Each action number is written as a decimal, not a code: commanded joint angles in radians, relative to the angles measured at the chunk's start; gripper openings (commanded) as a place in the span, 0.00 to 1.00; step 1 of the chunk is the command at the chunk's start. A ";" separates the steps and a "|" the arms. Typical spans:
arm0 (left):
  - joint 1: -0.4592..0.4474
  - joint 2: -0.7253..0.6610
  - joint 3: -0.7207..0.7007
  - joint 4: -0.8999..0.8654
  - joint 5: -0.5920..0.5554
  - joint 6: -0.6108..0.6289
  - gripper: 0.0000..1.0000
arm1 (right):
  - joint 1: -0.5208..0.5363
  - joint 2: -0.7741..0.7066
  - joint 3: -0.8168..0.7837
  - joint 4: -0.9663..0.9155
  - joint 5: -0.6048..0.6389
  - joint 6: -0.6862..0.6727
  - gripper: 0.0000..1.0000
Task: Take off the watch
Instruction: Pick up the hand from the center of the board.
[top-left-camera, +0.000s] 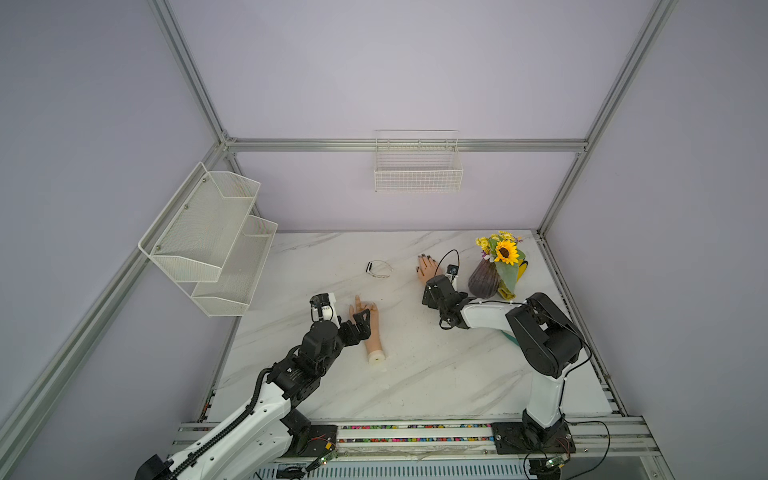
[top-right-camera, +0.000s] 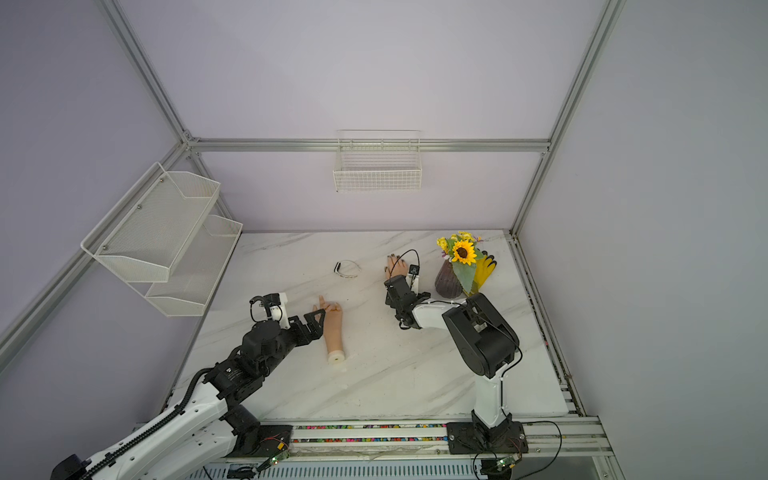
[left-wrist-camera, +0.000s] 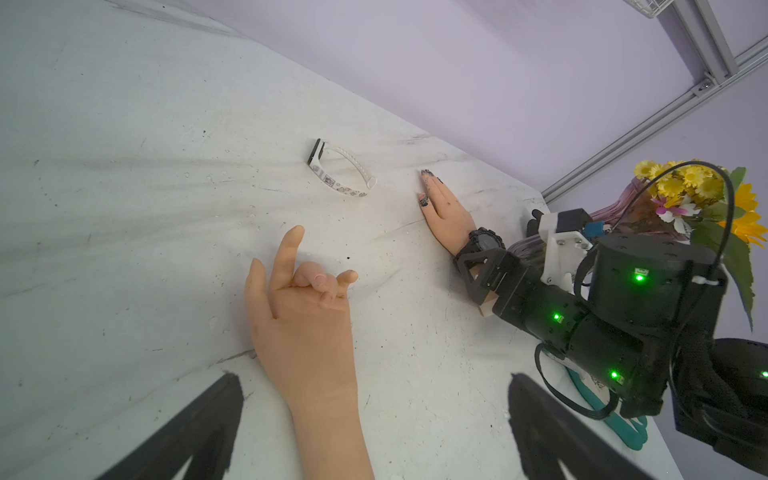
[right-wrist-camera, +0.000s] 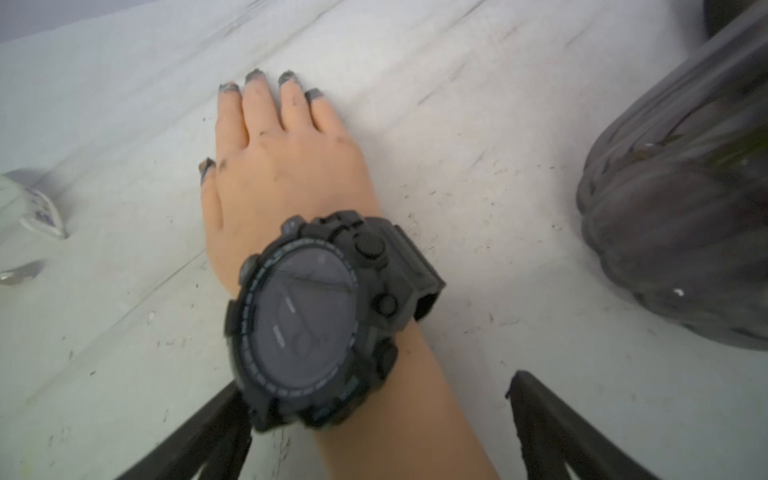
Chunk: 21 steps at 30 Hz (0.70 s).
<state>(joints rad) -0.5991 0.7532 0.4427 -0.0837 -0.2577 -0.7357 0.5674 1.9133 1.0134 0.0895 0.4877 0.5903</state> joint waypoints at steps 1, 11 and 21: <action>-0.006 -0.010 -0.015 0.024 -0.011 0.021 1.00 | 0.012 -0.009 -0.012 0.007 -0.072 -0.006 0.97; -0.005 0.021 -0.007 0.024 0.001 -0.007 1.00 | 0.035 0.019 -0.061 0.029 -0.073 0.021 0.68; -0.004 0.141 0.058 0.053 0.103 -0.133 1.00 | 0.060 -0.061 -0.118 0.098 -0.116 -0.018 0.24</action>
<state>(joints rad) -0.5987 0.8745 0.4484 -0.0731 -0.2047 -0.8082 0.6071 1.8954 0.9272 0.1722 0.4118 0.5865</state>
